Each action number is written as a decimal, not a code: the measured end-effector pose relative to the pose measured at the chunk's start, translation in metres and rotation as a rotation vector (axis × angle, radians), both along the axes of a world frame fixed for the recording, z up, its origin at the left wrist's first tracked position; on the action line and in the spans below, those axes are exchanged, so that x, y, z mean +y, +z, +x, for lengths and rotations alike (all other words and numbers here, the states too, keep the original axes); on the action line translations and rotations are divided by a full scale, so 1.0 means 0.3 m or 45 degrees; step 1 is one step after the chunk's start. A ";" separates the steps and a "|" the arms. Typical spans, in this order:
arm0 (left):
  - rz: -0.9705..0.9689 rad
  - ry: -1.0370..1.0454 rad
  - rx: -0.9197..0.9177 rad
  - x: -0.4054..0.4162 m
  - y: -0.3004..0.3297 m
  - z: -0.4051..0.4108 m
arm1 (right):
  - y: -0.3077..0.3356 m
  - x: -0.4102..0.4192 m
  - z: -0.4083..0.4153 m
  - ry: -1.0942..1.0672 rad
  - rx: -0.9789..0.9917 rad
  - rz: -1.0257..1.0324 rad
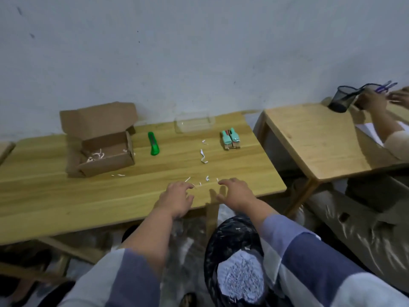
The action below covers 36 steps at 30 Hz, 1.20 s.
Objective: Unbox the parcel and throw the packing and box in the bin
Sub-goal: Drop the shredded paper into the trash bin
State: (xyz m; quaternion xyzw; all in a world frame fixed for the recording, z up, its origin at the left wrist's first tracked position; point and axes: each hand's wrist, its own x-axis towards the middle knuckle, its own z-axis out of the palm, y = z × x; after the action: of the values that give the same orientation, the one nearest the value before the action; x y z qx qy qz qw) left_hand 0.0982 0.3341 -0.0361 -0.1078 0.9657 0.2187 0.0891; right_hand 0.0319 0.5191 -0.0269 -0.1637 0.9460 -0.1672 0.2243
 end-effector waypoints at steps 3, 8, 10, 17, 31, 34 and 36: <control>-0.018 -0.018 0.031 -0.100 -0.055 -0.062 | -0.106 -0.099 -0.020 -0.077 0.051 0.061; -0.073 -0.033 0.108 -0.221 -0.150 -0.209 | -0.240 -0.318 -0.044 -0.222 0.156 0.031; -0.094 -0.041 0.135 -0.237 -0.179 -0.265 | -0.275 -0.383 -0.091 -0.262 0.288 0.061; -0.206 -0.105 0.154 -0.210 -0.274 -0.359 | -0.301 -0.427 -0.470 -0.214 0.484 0.048; -0.290 -0.056 0.260 -0.193 -0.289 -0.355 | -0.311 -0.290 -0.399 0.119 0.840 -0.212; -0.286 -0.051 0.255 -0.188 -0.287 -0.351 | -0.331 -0.202 -0.303 0.065 0.942 -0.123; -0.301 -0.056 0.250 -0.186 -0.287 -0.350 | -0.320 -0.154 -0.251 0.003 0.920 -0.028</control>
State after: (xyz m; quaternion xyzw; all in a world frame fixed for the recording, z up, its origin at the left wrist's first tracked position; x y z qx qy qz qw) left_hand -0.0068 0.2784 -0.1222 -0.0744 0.9909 0.1112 -0.0142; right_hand -0.0435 0.4730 -0.1228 -0.2157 0.9622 -0.1083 -0.1262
